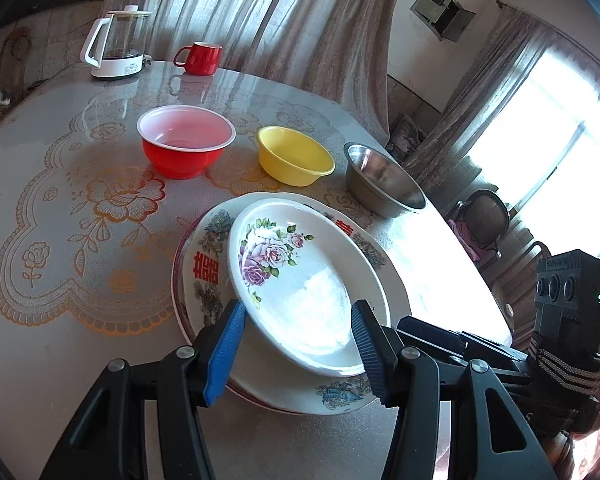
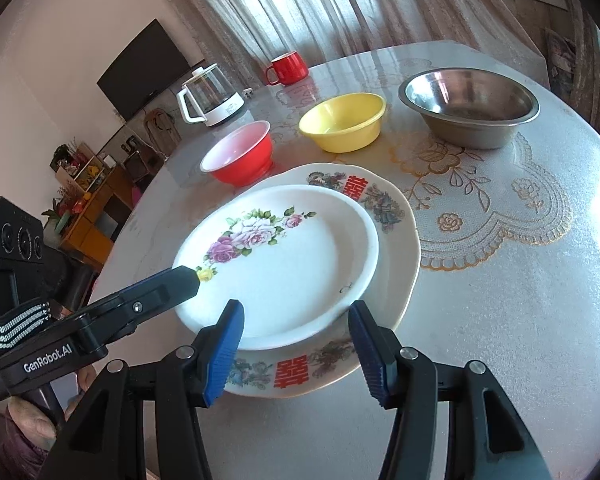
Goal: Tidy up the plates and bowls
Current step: 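Lower the pink-rose plate onto the red-character plate and open the left gripper, then withdraw the open left gripper from the rim of the stacked plates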
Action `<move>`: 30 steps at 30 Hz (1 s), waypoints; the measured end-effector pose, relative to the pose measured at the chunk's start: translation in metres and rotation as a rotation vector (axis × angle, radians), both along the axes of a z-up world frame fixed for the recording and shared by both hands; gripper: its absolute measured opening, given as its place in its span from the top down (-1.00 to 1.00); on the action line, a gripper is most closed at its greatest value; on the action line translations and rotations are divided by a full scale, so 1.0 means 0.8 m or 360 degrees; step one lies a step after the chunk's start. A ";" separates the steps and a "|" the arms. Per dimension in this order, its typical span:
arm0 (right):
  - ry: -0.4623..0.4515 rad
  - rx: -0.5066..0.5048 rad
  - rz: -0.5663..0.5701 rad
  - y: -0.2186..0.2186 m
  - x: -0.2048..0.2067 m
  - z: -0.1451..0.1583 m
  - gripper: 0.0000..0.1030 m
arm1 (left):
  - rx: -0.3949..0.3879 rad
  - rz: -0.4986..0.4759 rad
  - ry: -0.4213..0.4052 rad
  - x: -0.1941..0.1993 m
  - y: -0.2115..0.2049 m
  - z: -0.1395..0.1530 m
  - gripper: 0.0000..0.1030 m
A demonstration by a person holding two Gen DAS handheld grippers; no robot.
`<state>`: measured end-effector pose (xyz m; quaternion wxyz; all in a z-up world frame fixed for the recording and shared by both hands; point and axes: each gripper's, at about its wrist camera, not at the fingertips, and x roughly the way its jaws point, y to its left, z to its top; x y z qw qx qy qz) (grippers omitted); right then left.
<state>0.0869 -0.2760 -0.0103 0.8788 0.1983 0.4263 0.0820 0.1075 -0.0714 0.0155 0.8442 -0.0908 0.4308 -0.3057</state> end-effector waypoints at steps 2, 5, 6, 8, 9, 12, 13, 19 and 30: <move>-0.0014 -0.0011 0.0017 0.001 -0.005 0.004 -0.09 | -0.0006 -0.0012 -0.0021 -0.004 0.000 0.004 -0.07; -0.0045 0.0004 -0.0032 -0.005 -0.008 0.009 -0.09 | -0.0023 -0.0007 -0.0019 -0.007 0.004 0.006 -0.07; -0.0053 0.0016 -0.0062 -0.010 -0.008 0.011 -0.09 | -0.0023 0.0006 -0.0022 -0.007 0.006 0.006 -0.08; -0.0067 0.0021 -0.0139 -0.022 -0.005 0.012 -0.09 | -0.0029 0.0035 -0.0020 -0.006 0.013 0.006 -0.11; -0.0064 0.0007 -0.0181 -0.027 -0.002 0.012 -0.09 | -0.0027 0.0058 -0.0020 -0.005 0.017 0.005 -0.12; -0.0021 -0.0070 -0.0283 -0.038 0.012 0.004 -0.09 | 0.0001 0.0146 -0.0038 -0.003 0.031 0.004 -0.20; -0.0001 -0.0096 -0.0305 -0.041 0.018 0.002 -0.09 | 0.0012 0.0177 -0.0041 -0.002 0.036 0.003 -0.22; 0.0036 -0.0140 -0.0290 -0.037 0.041 -0.013 -0.10 | 0.0066 0.0285 -0.0005 0.007 0.060 -0.010 -0.26; 0.0051 -0.0221 -0.0274 -0.023 0.038 -0.014 -0.18 | 0.0163 0.0228 -0.0019 0.004 0.042 -0.023 -0.27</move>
